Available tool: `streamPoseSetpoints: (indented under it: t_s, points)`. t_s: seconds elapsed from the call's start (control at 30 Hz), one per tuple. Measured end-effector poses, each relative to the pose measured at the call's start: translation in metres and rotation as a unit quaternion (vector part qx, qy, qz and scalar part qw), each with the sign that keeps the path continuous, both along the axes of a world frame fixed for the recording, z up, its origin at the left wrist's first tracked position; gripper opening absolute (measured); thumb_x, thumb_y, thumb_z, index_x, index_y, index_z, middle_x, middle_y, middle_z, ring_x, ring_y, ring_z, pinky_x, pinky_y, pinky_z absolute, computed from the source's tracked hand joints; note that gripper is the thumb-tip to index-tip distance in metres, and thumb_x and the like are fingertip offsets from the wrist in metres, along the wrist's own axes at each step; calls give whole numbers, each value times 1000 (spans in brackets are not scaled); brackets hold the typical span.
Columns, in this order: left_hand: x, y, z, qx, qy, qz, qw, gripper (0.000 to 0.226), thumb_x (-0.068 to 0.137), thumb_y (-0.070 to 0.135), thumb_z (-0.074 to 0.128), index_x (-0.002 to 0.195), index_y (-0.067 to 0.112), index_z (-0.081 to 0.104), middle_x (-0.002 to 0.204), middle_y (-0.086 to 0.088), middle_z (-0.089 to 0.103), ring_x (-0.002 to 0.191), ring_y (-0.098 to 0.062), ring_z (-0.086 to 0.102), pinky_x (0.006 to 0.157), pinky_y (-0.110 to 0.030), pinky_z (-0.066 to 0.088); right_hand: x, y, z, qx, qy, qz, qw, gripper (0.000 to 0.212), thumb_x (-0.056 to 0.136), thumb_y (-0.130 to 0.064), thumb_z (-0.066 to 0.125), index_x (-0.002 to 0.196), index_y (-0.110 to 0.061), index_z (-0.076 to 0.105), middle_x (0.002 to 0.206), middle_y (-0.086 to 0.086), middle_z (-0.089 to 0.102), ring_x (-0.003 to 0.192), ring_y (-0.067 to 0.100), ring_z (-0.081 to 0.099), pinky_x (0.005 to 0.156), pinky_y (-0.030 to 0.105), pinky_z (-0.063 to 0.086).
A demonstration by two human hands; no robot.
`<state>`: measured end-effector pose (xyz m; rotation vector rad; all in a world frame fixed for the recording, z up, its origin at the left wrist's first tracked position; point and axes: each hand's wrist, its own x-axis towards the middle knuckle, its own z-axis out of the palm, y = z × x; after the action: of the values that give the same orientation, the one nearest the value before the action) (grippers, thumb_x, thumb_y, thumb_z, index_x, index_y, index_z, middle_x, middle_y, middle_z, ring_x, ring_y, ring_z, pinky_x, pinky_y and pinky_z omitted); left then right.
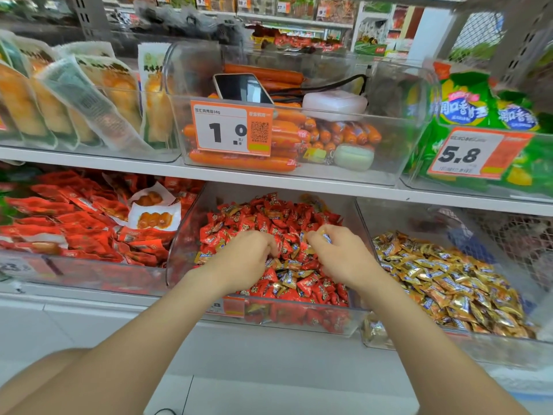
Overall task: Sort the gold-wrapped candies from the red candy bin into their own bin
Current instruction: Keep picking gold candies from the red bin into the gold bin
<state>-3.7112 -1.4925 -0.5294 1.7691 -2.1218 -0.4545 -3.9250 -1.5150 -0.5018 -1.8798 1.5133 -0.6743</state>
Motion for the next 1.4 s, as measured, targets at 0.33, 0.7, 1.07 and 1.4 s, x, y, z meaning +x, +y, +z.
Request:
streamPoseSetpoints:
  t_s: [0.33, 0.7, 1.07, 1.4]
  points:
    - [-15, -9, -4, -6, -175, 15, 984, 33, 86, 41, 81, 95, 11, 70, 101, -6, 60, 88, -27, 64, 75, -41, 58, 0, 0, 2, 37, -115, 48, 992, 41, 97, 3, 46, 97, -22, 78, 80, -3, 75, 67, 20, 63, 62, 38, 54]
    - [1, 4, 7, -17, -75, -28, 997, 8, 102, 18, 47, 99, 17, 40, 70, -6, 58, 61, -28, 55, 54, -44, 41, 5, -6, -14, -109, 181, 156, 965, 20, 104, -26, 58, 106, -25, 78, 83, -7, 74, 80, 15, 69, 79, 43, 60]
    - [3, -4, 0, -57, -63, -50, 995, 20, 103, 21, 60, 111, 32, 74, 103, 8, 68, 97, -17, 64, 84, -37, 54, 24, -14, -28, -82, 356, 242, 899, 58, 90, -42, 81, 135, -14, 59, 122, 8, 56, 109, 33, 62, 84, 44, 53]
    - [-22, -19, -7, -15, -174, -9, 985, 34, 89, 63, 69, 102, 32, 72, 97, 8, 69, 92, -20, 66, 68, -34, 51, -1, -19, -21, -80, 200, 148, 965, 15, 96, -24, 63, 98, -34, 74, 77, -5, 67, 67, 7, 56, 70, 31, 52]
